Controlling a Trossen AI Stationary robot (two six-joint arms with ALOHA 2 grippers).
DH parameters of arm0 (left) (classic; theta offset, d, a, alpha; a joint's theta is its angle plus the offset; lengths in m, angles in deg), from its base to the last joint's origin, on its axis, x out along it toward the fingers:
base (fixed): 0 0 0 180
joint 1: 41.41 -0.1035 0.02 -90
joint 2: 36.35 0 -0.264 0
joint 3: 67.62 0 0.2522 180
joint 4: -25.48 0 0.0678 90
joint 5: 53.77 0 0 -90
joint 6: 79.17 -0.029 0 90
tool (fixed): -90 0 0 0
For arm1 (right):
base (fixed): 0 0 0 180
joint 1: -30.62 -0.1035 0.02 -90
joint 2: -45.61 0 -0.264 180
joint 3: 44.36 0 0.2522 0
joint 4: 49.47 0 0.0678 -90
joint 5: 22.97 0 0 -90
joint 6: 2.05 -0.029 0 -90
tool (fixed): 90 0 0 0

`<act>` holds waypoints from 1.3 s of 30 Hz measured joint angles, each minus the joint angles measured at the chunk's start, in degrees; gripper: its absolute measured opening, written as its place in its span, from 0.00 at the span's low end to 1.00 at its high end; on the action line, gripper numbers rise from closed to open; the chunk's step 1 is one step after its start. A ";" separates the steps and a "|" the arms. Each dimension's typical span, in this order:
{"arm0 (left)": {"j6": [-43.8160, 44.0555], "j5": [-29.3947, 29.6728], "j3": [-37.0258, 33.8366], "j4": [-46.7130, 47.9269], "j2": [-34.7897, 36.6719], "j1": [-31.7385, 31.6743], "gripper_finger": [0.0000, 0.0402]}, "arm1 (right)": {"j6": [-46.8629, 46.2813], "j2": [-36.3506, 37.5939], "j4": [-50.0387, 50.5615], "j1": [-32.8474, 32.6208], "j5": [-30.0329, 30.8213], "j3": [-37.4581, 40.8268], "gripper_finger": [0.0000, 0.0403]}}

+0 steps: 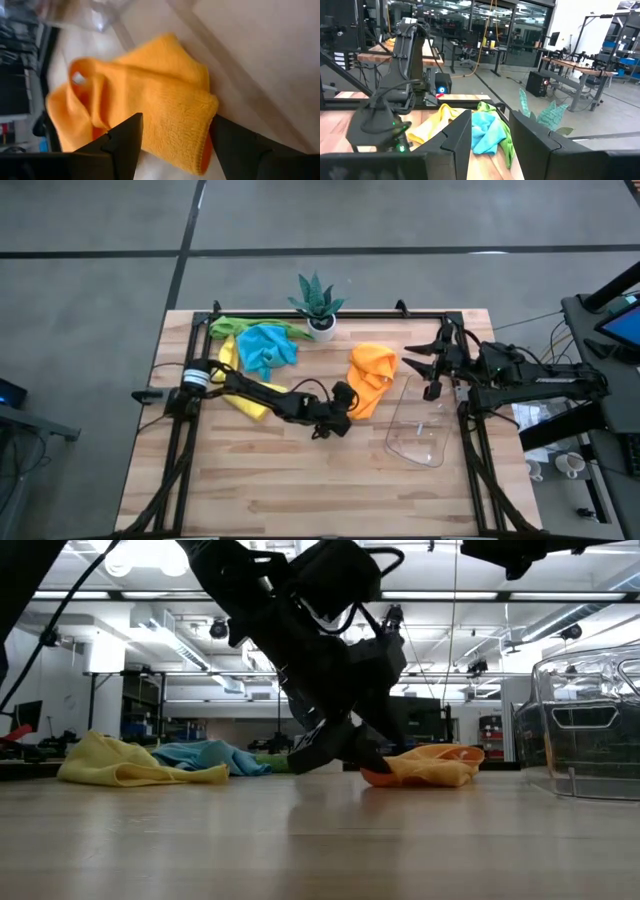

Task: Roll microfiber towels into tight, uniform cylinder then place into a basket
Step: Fold the orange microfiber cloth

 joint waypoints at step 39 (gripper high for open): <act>-8.61 -2.29 -2.12 -7.59 -0.07 -0.71 0.05 | 0.00 0.00 -0.94 0.00 0.02 0.00 0.32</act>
